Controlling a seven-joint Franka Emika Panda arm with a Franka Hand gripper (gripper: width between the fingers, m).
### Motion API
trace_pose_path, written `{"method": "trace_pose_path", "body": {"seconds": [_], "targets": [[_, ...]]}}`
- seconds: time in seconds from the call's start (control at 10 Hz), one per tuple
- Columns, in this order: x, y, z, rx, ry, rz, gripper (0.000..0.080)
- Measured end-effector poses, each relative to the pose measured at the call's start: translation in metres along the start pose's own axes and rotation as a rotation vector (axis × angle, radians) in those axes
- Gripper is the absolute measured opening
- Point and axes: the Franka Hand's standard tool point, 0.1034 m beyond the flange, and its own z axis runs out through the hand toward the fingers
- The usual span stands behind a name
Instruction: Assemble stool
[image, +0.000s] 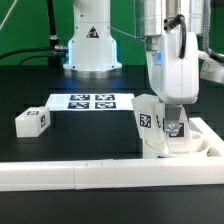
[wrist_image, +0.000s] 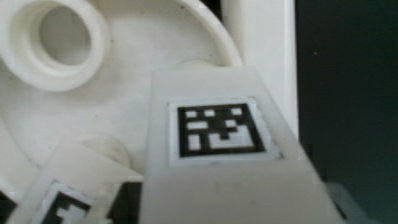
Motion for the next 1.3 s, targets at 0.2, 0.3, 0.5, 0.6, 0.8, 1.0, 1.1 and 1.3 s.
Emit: {"method": "trace_pose_path", "body": {"seconds": [0.2,0.3,0.5,0.6,0.8,1.0,1.1,1.3], "targets": [[-0.006,0.004,0.002,0.001,-0.027,0.279,0.0343],[-0.01,0.004,0.003,0.005,-0.042,0.369,0.0343],[-0.022,0.009,0.008,0.006,-0.08,0.48,0.0335],[-0.027,0.011,0.009,0.011,-0.083,0.511,0.0332],[-0.027,0.013,0.01,0.019,-0.072,0.418,0.0412],[-0.027,0.012,0.008,0.024,-0.074,0.368,0.0546],[-0.027,0.008,-0.001,0.041,-0.085,0.275,0.0628],[-0.036,-0.005,-0.025,0.081,-0.109,0.039,0.0643]]}}
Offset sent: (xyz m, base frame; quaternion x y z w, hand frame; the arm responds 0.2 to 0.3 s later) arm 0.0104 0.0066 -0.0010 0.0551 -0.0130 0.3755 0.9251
